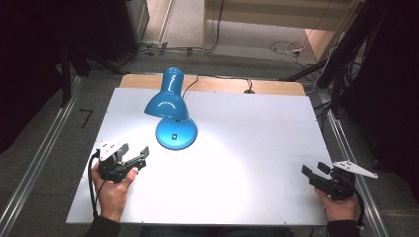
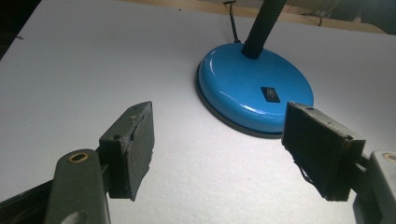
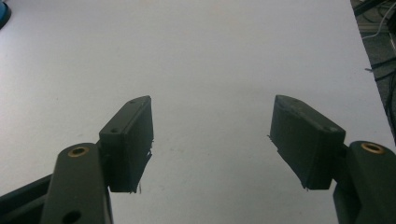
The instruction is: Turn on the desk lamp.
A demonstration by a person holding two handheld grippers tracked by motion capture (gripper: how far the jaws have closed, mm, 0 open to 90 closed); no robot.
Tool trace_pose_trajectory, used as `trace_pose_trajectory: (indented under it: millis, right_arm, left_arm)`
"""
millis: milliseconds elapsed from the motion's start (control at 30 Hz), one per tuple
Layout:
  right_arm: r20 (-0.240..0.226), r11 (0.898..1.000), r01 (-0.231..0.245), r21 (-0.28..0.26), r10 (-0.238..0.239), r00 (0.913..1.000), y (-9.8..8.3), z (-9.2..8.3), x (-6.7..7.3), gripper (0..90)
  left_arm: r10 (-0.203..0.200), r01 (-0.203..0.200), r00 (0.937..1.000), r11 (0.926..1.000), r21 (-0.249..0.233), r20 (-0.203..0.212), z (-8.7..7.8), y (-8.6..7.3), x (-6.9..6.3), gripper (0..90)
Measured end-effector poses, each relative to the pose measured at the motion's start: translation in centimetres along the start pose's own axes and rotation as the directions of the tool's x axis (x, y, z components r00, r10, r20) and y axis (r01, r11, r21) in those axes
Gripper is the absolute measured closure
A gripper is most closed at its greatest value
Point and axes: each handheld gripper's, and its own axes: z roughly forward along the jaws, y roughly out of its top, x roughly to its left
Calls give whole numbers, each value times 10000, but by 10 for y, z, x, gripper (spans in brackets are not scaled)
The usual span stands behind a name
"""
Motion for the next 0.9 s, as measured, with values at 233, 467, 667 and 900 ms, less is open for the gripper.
trace_pose_trajectory:
  millis: [233, 467, 667, 900]
  right_arm:
    - [-8, 10000, 41, 2, -41, 10000, 0, 0, 0, 285]
    - [-20, 10000, 55, 3, -54, 10000, 0, 0, 0, 285]
    - [-11, 10000, 26, 8, -26, 10000, 0, 0, 0, 285]
    - [-6, 10000, 72, -24, -72, 10000, 0, 0, 0, 285]
  left_arm:
    - [20, -20, 10000, 10000, 9, -54, -5, -2, 2, 265]
    - [-47, 48, 9999, 9999, 98, -138, -8, -4, 4, 265]
    - [-107, 109, 9998, 9999, 108, -149, -14, -5, 6, 265]
    - [-213, 218, 9994, 9997, 149, -290, -19, -7, 10, 265]
